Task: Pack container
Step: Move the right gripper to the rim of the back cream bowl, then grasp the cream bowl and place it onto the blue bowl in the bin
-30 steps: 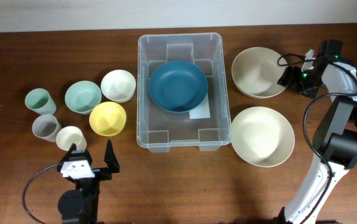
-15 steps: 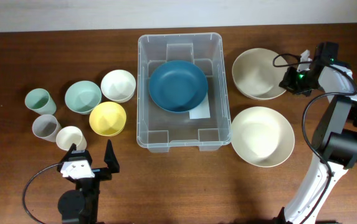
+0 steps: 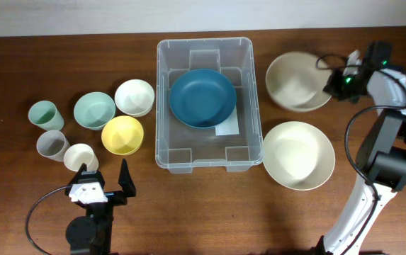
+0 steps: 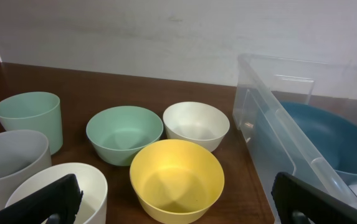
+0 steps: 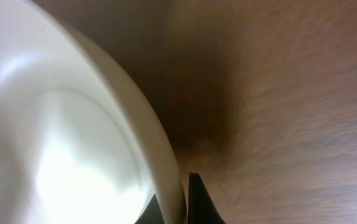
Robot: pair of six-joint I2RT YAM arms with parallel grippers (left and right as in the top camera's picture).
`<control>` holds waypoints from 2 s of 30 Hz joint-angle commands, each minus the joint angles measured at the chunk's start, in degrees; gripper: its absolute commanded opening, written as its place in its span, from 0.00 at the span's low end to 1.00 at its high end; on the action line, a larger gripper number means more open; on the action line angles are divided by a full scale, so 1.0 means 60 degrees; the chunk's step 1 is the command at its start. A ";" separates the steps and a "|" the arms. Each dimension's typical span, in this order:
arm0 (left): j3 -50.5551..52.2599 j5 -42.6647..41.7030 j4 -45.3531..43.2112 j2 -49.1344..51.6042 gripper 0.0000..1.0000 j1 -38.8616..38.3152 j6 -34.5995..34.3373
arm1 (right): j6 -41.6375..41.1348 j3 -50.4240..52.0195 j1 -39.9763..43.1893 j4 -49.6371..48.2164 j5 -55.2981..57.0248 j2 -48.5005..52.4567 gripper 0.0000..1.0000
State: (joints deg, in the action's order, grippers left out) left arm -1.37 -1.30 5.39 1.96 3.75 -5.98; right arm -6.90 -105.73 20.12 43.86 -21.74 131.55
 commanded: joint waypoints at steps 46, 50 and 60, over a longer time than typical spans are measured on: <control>0.0062 -0.0069 -0.0004 -0.0069 1.00 -0.0040 0.0153 | 0.3497 -0.3807 -0.6047 0.2197 0.1945 0.0015 0.04; 0.0062 -0.0069 -0.0004 -0.0069 1.00 -0.0040 0.0153 | 0.3326 -0.3566 -0.6047 0.1778 0.1949 0.0015 0.04; 0.0062 -0.0073 -0.0004 -0.0069 1.00 -0.0040 0.0153 | 0.2994 -0.3628 -0.6047 0.1869 0.1191 -0.0004 0.88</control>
State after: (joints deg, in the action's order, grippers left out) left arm -1.37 -1.30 5.39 1.96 3.75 -5.98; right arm 11.90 -127.42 -16.01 54.83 -12.67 131.48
